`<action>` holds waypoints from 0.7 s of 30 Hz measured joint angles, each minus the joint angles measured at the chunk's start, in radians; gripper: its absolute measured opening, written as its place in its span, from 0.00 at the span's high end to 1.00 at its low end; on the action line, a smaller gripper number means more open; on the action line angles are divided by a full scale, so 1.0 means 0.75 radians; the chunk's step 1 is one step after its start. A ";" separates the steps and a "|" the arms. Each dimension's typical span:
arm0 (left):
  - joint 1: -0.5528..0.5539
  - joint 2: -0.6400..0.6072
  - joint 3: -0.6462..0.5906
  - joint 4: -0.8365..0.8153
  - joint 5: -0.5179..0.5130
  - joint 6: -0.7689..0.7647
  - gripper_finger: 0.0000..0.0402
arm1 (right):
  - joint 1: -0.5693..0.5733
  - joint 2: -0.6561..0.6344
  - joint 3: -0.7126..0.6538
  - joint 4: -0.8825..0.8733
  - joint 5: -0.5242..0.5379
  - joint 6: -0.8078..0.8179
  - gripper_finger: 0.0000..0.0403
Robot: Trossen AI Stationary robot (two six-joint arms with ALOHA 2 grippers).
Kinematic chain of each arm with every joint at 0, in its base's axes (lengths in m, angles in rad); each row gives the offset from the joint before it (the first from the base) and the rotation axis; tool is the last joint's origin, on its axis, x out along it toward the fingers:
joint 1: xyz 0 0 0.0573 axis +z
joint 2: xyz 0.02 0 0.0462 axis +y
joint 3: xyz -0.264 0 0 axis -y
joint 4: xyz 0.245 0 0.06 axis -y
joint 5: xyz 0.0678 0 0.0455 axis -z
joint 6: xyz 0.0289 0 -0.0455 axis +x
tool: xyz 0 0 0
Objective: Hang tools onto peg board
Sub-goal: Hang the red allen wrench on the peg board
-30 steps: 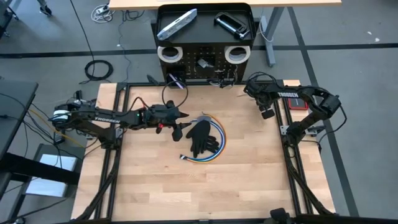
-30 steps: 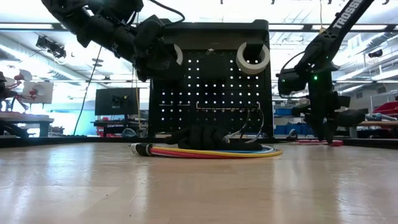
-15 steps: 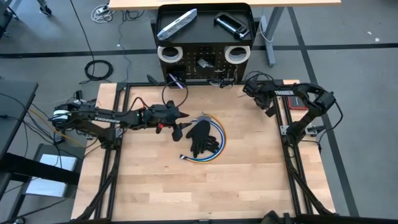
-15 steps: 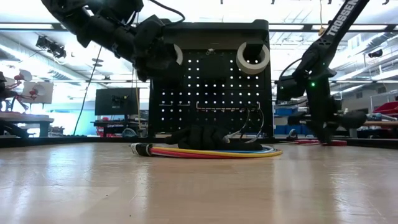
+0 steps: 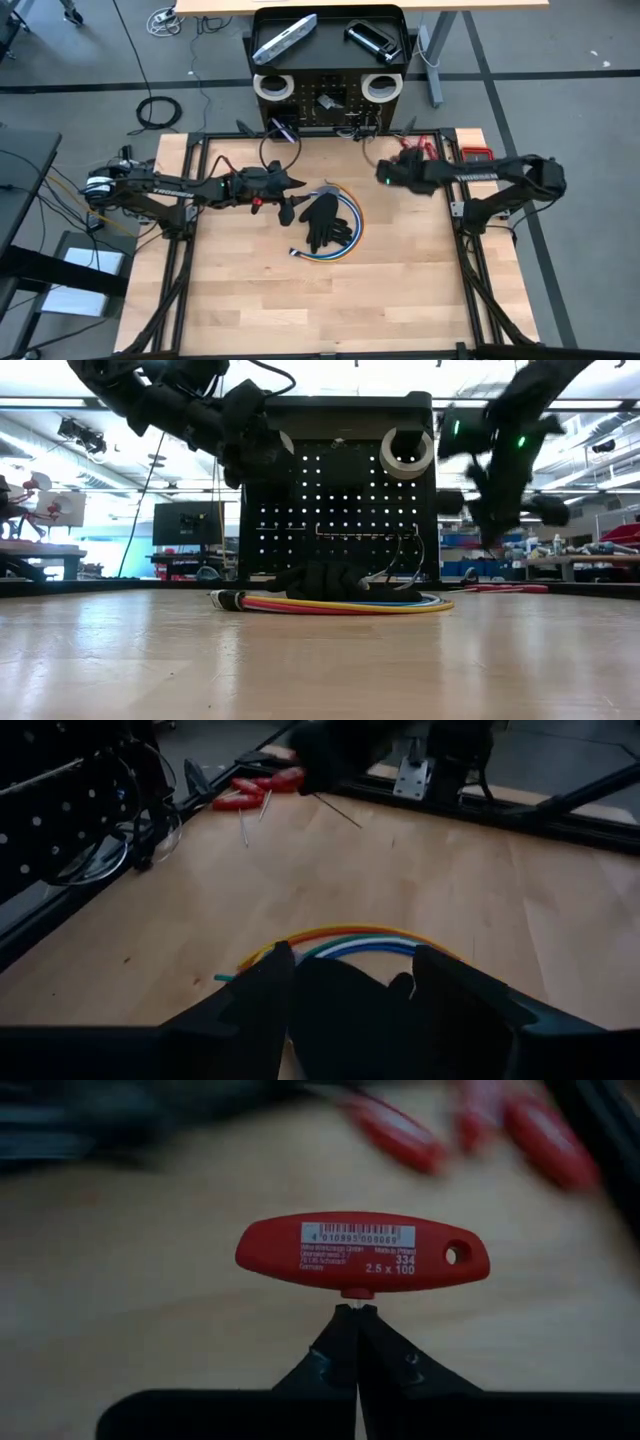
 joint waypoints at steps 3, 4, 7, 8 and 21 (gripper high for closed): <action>0.000 0.031 0.000 0.074 0.000 -0.031 0.47 | 0.214 -0.042 0.001 0.181 0.239 -0.150 0.99; 0.000 0.054 0.000 0.107 0.000 -0.041 0.47 | 0.263 -0.039 0.001 0.275 0.298 -0.238 0.99; 0.000 0.157 0.001 0.272 0.023 -0.066 0.47 | 0.349 0.006 0.001 0.650 0.418 -0.596 0.99; 0.000 0.203 0.001 0.345 0.031 -0.064 0.47 | 0.357 0.028 0.002 0.778 0.436 -0.712 0.99; -0.058 0.737 0.137 1.069 -0.305 0.000 0.47 | 0.346 0.165 0.003 1.638 0.327 -1.362 0.99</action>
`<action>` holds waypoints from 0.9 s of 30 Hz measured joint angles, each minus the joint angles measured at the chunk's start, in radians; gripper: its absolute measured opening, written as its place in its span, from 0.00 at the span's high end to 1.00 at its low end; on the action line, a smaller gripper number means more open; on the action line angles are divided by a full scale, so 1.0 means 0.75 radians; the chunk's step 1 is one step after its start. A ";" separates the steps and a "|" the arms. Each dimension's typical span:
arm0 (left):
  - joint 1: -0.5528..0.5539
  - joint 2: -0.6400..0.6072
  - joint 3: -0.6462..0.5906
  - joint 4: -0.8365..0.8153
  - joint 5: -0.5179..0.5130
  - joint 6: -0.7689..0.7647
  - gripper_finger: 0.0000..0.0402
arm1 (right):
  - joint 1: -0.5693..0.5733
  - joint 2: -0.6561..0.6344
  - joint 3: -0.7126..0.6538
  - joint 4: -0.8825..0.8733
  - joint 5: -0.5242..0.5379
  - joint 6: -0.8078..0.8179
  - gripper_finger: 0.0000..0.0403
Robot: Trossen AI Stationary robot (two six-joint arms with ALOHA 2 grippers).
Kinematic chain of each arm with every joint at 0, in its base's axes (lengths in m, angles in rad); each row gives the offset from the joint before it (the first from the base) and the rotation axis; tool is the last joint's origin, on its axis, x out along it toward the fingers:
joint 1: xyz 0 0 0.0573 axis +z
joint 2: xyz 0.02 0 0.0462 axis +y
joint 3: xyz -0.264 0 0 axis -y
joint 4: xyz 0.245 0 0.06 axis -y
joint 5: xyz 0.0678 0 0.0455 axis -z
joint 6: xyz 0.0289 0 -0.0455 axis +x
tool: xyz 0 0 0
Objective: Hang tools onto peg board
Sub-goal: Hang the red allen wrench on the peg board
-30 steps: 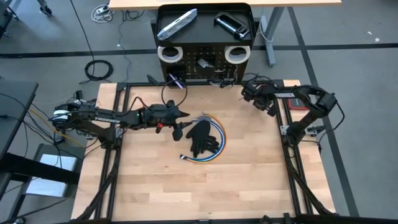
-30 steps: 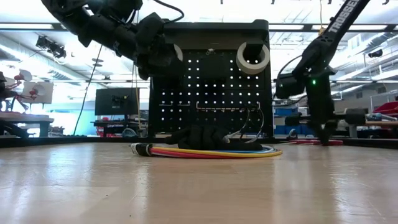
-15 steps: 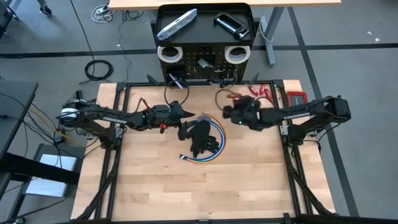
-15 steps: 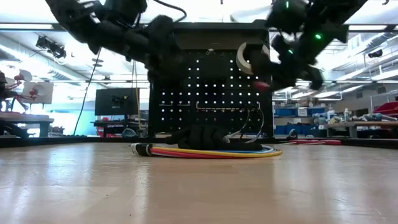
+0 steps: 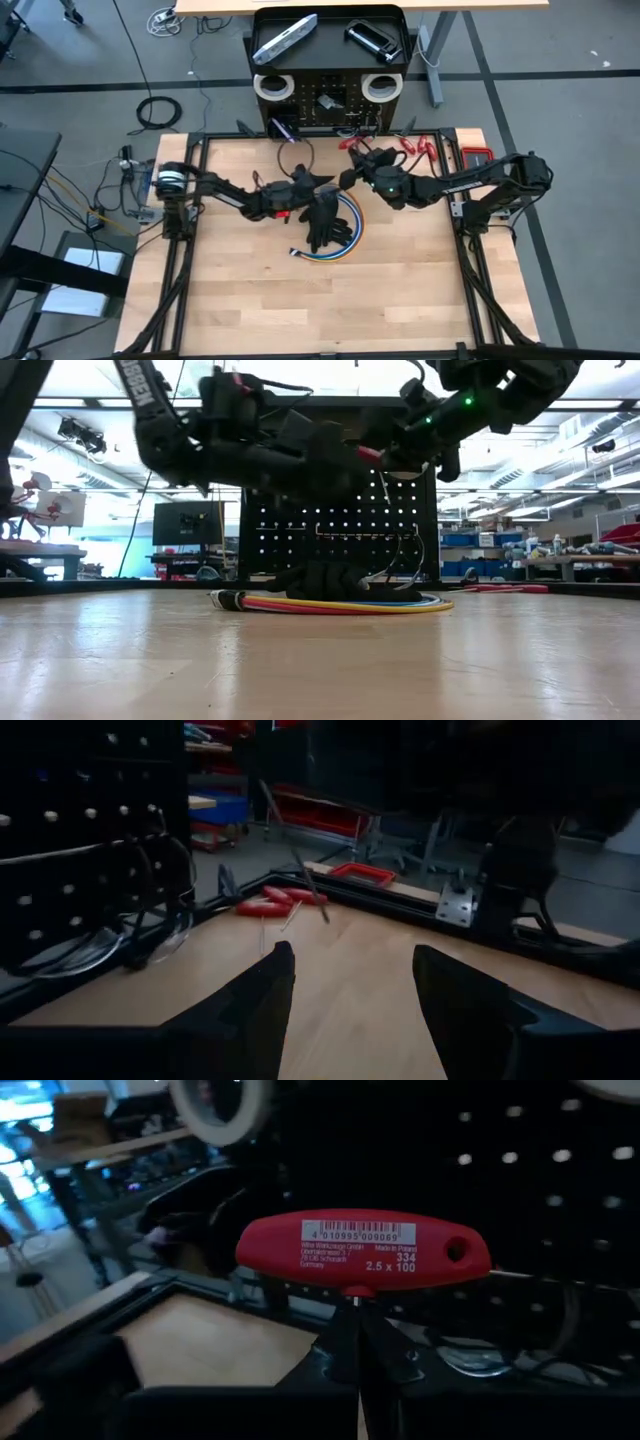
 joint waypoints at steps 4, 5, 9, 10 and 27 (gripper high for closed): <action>-0.002 0.087 0.110 -0.013 -0.012 -0.007 0.47 | 0.000 0.020 0.000 0.090 -0.104 -0.059 0.99; -0.002 0.098 0.133 -0.013 -0.012 -0.007 0.47 | 0.002 0.022 0.000 0.090 -0.116 -0.069 0.99; 0.012 0.109 0.182 -0.010 -0.016 -0.026 0.47 | 0.014 0.022 -0.001 0.099 -0.148 -0.088 0.99; 0.018 0.109 0.188 -0.010 -0.017 -0.042 0.47 | 0.018 0.022 -0.001 0.106 -0.149 -0.108 0.99; 0.104 0.109 0.210 -0.038 0.310 -0.005 0.71 | 0.026 0.022 -0.001 0.163 -0.356 -0.188 0.99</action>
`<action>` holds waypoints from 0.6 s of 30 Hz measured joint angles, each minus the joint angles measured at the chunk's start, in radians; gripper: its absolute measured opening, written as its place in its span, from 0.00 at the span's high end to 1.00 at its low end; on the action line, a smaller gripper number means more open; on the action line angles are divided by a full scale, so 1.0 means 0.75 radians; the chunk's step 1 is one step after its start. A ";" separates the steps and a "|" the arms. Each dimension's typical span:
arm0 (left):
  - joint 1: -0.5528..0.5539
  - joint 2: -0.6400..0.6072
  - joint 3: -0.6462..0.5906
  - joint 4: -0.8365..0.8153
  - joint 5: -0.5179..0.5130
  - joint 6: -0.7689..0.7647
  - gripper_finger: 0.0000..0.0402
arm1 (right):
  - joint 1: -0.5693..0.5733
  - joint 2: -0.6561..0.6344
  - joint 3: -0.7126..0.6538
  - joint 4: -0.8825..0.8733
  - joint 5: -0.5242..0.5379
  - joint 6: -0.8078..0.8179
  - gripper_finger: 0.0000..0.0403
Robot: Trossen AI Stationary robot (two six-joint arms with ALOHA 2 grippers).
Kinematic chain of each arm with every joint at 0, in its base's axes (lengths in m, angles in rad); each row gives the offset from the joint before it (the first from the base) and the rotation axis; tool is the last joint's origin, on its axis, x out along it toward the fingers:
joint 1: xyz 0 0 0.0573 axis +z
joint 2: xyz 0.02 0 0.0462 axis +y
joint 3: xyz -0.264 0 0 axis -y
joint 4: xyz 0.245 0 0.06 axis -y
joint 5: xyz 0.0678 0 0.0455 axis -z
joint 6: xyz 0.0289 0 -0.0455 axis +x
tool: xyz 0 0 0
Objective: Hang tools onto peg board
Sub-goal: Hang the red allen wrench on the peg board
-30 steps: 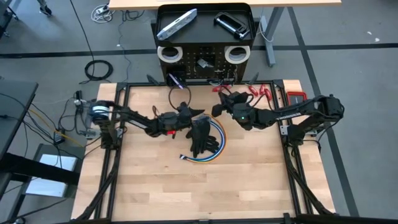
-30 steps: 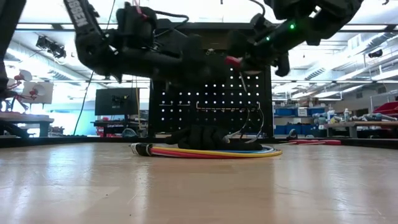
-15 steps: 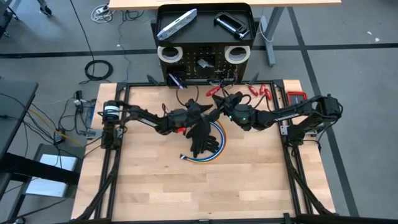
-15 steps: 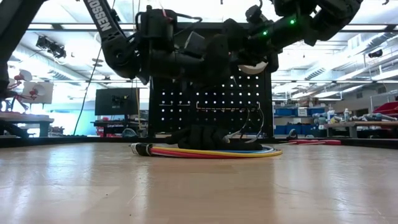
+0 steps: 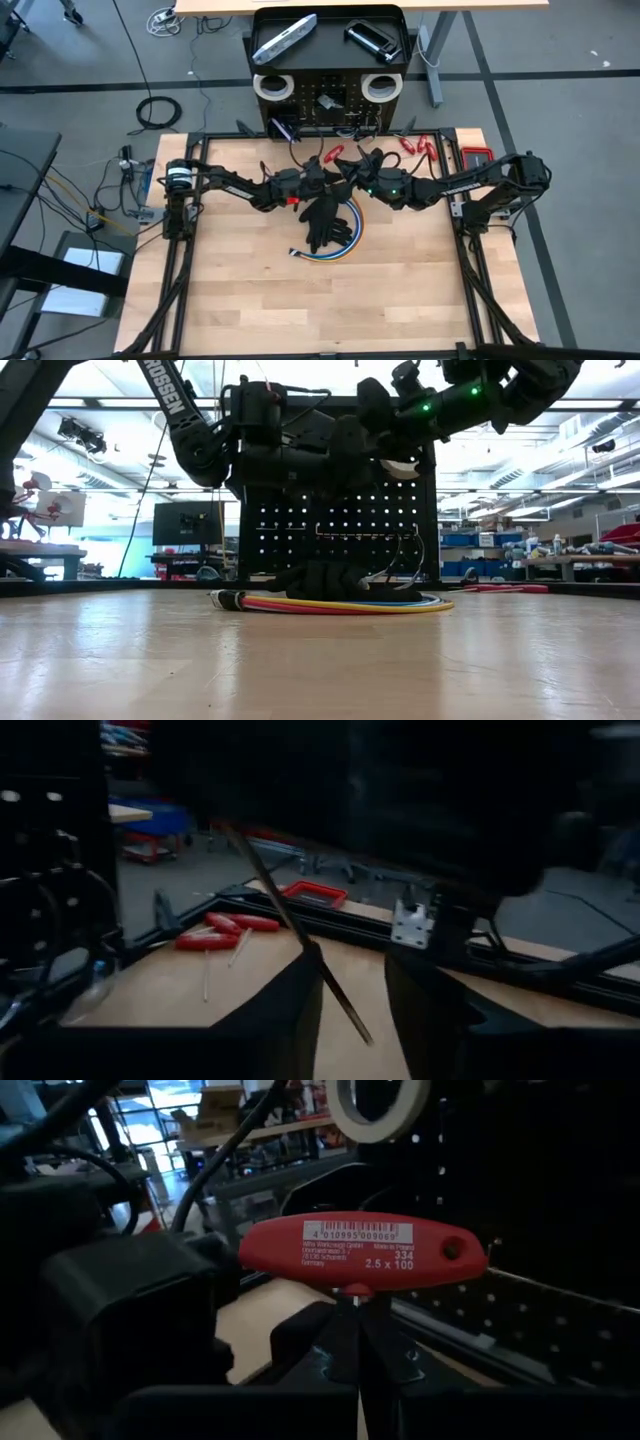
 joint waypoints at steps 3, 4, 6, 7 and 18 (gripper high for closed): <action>-0.001 0.000 0.000 0.002 -0.060 0.008 0.76 | 0.008 0.000 0.000 -0.023 0.001 0.019 0.99; -0.001 0.000 -0.001 0.002 -0.067 0.008 0.77 | 0.009 0.000 0.000 -0.032 0.002 0.025 0.99; -0.001 0.000 -0.001 0.001 -0.075 0.008 0.78 | 0.009 -0.005 0.000 -0.043 0.003 0.031 0.99; -0.001 0.000 -0.001 -0.001 -0.076 0.008 0.79 | 0.009 -0.007 0.000 -0.042 0.003 0.030 0.99; 0.017 -0.017 -0.017 -0.011 -0.042 0.010 0.99 | 0.051 -0.139 0.001 -0.337 -0.110 0.120 0.94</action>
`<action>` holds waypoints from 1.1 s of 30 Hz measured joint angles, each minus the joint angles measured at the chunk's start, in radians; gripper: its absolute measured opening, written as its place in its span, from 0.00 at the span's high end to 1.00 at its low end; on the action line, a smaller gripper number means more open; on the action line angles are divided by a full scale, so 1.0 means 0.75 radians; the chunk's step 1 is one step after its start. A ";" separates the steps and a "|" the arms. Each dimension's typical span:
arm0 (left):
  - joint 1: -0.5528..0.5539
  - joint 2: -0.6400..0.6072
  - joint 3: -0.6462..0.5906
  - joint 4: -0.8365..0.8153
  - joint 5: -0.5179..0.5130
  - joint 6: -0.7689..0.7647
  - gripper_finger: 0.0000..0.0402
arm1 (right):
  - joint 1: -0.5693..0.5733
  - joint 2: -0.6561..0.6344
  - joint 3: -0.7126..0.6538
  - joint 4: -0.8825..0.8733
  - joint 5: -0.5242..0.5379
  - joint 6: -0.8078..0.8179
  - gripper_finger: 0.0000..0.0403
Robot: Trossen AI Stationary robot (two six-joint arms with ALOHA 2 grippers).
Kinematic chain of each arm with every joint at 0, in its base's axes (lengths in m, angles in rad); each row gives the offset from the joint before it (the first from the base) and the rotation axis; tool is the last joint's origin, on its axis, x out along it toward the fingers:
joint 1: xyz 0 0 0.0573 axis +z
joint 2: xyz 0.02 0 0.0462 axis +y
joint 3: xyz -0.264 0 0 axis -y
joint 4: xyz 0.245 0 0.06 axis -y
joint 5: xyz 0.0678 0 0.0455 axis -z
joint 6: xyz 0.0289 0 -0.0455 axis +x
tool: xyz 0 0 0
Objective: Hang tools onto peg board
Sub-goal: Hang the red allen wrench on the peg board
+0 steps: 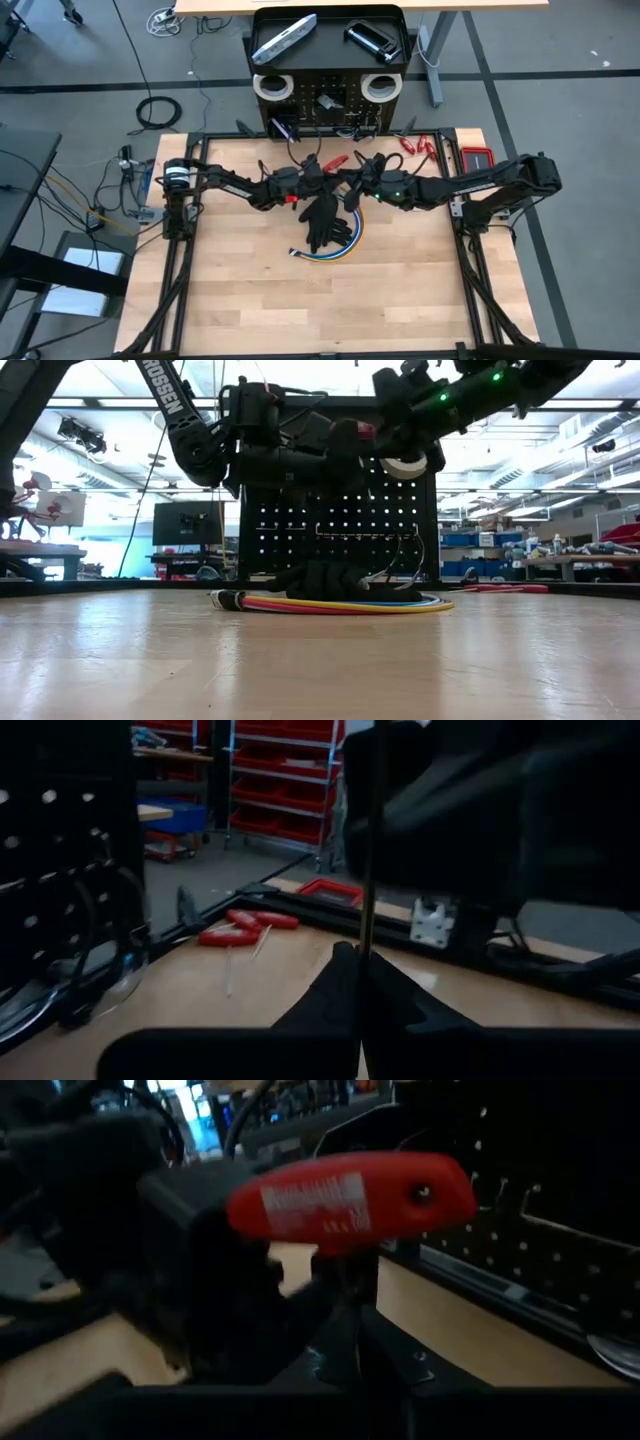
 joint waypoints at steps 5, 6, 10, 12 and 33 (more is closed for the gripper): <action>0.016 -0.025 0.001 0.014 0.016 -0.004 0.99 | 0.035 -0.130 0.000 -0.207 0.012 -0.094 0.82; 0.018 -0.037 0.001 0.023 0.015 -0.005 0.99 | 0.046 -0.151 0.000 -0.254 0.026 -0.142 0.80; 0.033 -0.092 0.003 0.076 0.016 -0.043 0.99 | 0.085 -0.129 -0.001 -0.353 0.087 -0.345 0.72; 0.036 -0.093 0.019 0.109 0.015 -0.083 1.00 | 0.096 -0.062 -0.001 -0.284 0.141 -0.432 0.70; 0.041 -0.090 0.050 0.109 -0.017 -0.223 1.00 | 0.085 0.153 -0.001 0.260 0.400 -0.661 0.79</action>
